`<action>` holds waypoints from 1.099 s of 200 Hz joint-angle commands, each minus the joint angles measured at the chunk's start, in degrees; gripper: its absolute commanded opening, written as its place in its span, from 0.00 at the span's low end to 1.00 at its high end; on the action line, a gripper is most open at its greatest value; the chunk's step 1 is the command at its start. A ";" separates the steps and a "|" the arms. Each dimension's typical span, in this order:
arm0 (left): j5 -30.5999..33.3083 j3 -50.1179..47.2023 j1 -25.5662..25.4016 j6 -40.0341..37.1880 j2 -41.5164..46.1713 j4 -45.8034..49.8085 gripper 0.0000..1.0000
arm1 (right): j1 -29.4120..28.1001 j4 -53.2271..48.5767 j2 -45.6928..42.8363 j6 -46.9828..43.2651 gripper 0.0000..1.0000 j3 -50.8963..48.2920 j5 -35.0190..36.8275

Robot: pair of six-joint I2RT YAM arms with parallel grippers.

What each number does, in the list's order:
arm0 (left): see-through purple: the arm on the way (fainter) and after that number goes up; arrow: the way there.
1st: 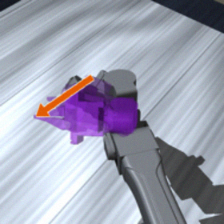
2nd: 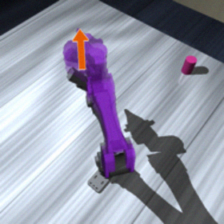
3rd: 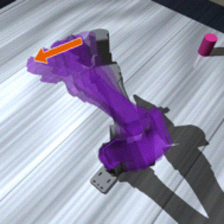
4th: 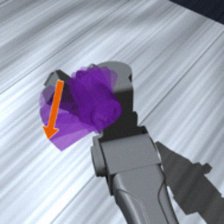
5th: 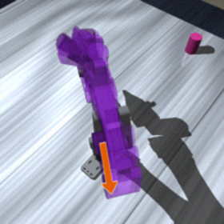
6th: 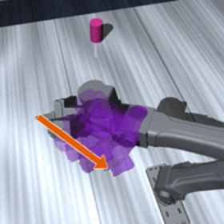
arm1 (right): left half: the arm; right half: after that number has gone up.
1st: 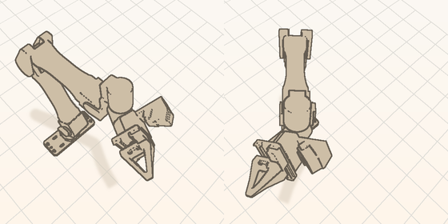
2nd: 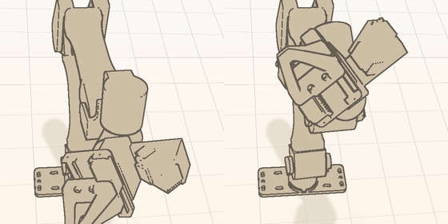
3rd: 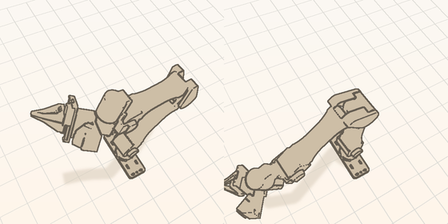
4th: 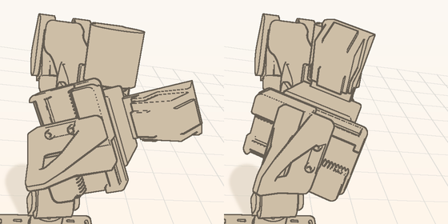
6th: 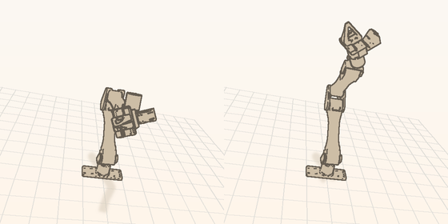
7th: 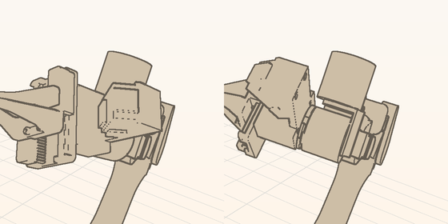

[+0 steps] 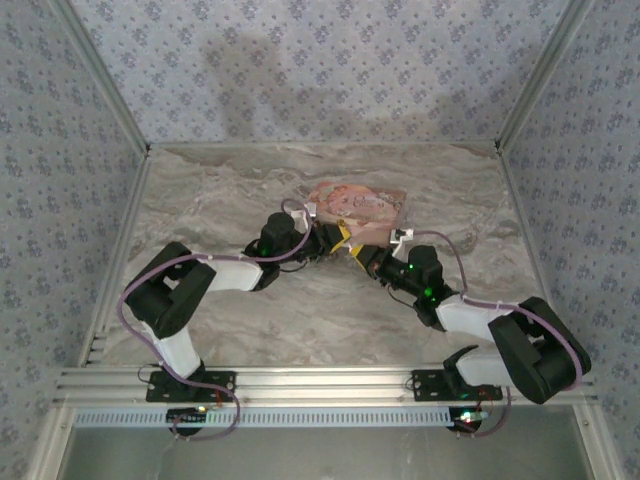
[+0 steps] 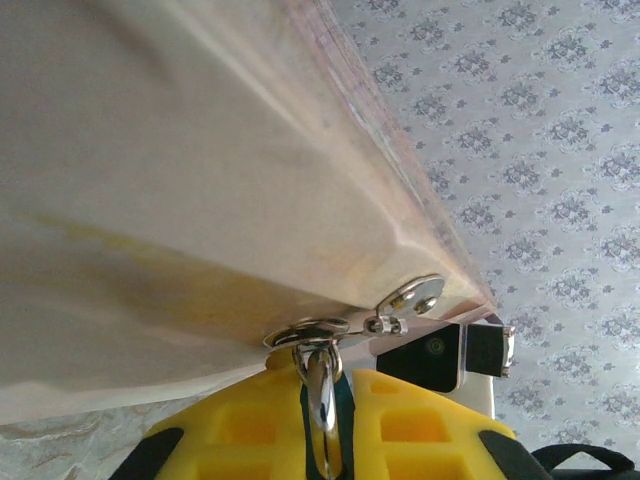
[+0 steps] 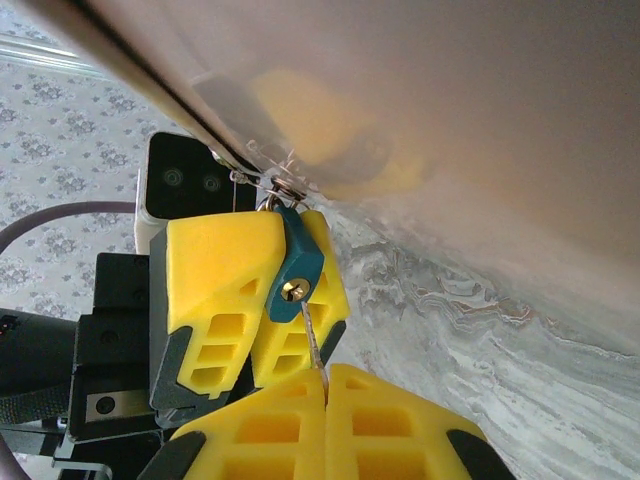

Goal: Unlock the padlock with the key

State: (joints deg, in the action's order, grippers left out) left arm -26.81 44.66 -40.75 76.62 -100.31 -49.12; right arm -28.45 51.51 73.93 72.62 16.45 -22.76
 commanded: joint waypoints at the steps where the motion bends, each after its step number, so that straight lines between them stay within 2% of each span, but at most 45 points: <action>1: -3.43 0.20 -1.00 0.50 -0.41 -2.73 0.07 | 0.92 0.89 -0.34 -0.77 0.00 2.49 -0.82; 220: -3.75 -0.43 -0.99 -0.06 -0.48 -2.03 0.06 | 0.40 1.36 -0.60 -2.66 0.00 3.67 -3.23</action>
State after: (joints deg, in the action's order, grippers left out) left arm -26.81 44.64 -40.95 76.60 -100.62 -49.74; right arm -27.73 49.76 73.93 72.18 17.58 -24.51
